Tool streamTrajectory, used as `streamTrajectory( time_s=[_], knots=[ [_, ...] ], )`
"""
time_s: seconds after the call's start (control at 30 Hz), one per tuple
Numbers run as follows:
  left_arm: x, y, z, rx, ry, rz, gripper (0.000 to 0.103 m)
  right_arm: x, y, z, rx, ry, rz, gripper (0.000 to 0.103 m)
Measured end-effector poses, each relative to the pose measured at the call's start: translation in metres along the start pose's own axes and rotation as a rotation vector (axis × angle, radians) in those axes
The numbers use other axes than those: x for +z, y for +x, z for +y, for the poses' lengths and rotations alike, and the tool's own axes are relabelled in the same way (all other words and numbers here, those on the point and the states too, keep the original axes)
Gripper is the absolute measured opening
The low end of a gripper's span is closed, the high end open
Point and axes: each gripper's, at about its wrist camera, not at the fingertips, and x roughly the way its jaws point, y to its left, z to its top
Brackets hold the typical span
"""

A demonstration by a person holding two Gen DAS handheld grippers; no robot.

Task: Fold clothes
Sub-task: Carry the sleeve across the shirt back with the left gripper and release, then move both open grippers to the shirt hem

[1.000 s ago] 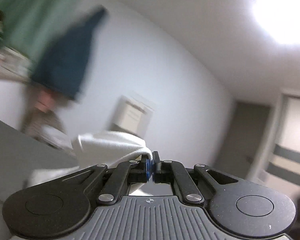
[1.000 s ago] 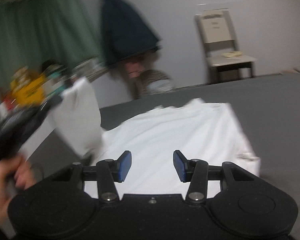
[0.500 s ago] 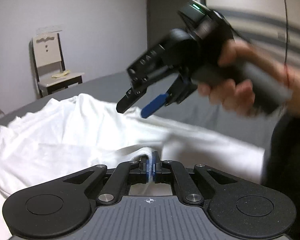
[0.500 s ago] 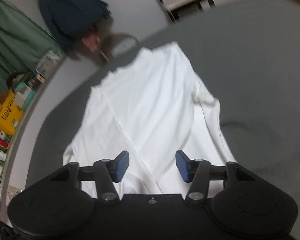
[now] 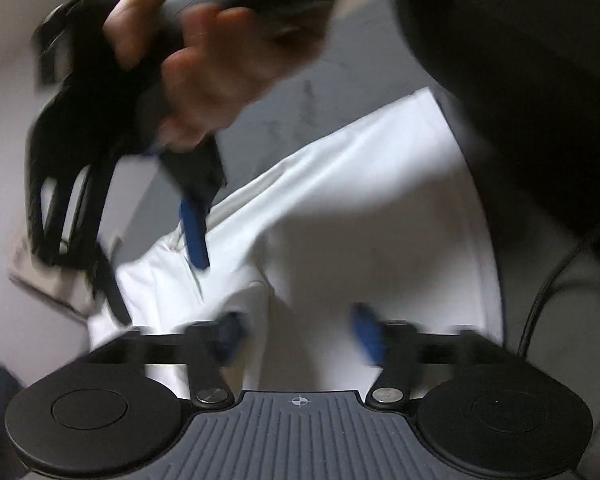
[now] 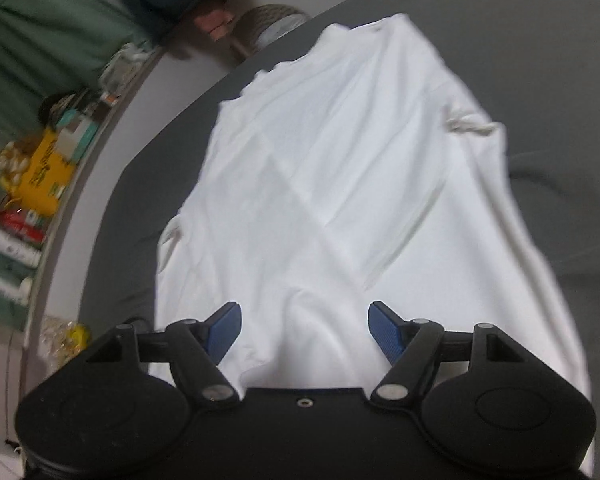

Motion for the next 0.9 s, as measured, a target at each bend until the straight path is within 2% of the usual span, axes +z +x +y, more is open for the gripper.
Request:
streamTrajectory(
  time_s=[0.07,0.17,0.23,0.27,0.37,0.43,0.53,0.6,0.67,0.77,0.9],
  knots=[
    [0.003,-0.004,-0.010,0.040,0.098,-0.008,0.086,0.000,0.004,0.011,-0.012,-0.027,0.004,0.069],
    [0.009,-0.009,-0.018,0.051,0.232,-0.004,0.086,0.010,0.009,0.040,-0.135,-0.130,0.010,0.069],
    [0.011,-0.012,-0.016,0.039,0.227,0.006,0.086,0.022,0.020,0.054,-0.209,-0.201,0.067,0.069],
    [0.012,-0.014,-0.015,0.033,0.224,0.011,0.086,0.028,0.030,0.056,-0.227,-0.225,0.125,0.066],
    [0.010,-0.018,-0.008,0.003,0.154,0.013,0.086,0.040,0.054,0.061,-0.258,-0.288,0.273,0.049],
    [0.006,-0.021,-0.002,-0.018,0.102,0.011,0.086,0.042,0.064,0.061,-0.263,-0.325,0.339,0.047],
    [0.001,-0.026,0.008,-0.047,0.033,0.006,0.086,0.038,0.073,0.057,-0.276,-0.369,0.375,0.035],
    [-0.003,-0.029,0.014,-0.081,-0.028,-0.005,0.086,0.036,0.075,0.053,-0.268,-0.381,0.382,0.015],
    [-0.005,-0.029,0.022,-0.135,-0.104,-0.017,0.086,0.037,0.072,0.049,-0.249,-0.371,0.378,0.003],
    [-0.022,-0.013,0.039,-0.211,-0.208,-0.032,0.086,0.040,0.047,0.047,-0.195,-0.372,0.338,0.003],
    [-0.044,-0.020,0.064,-0.355,-0.397,-0.052,0.086,0.035,-0.007,0.038,-0.106,-0.363,0.295,0.003]
  ],
)
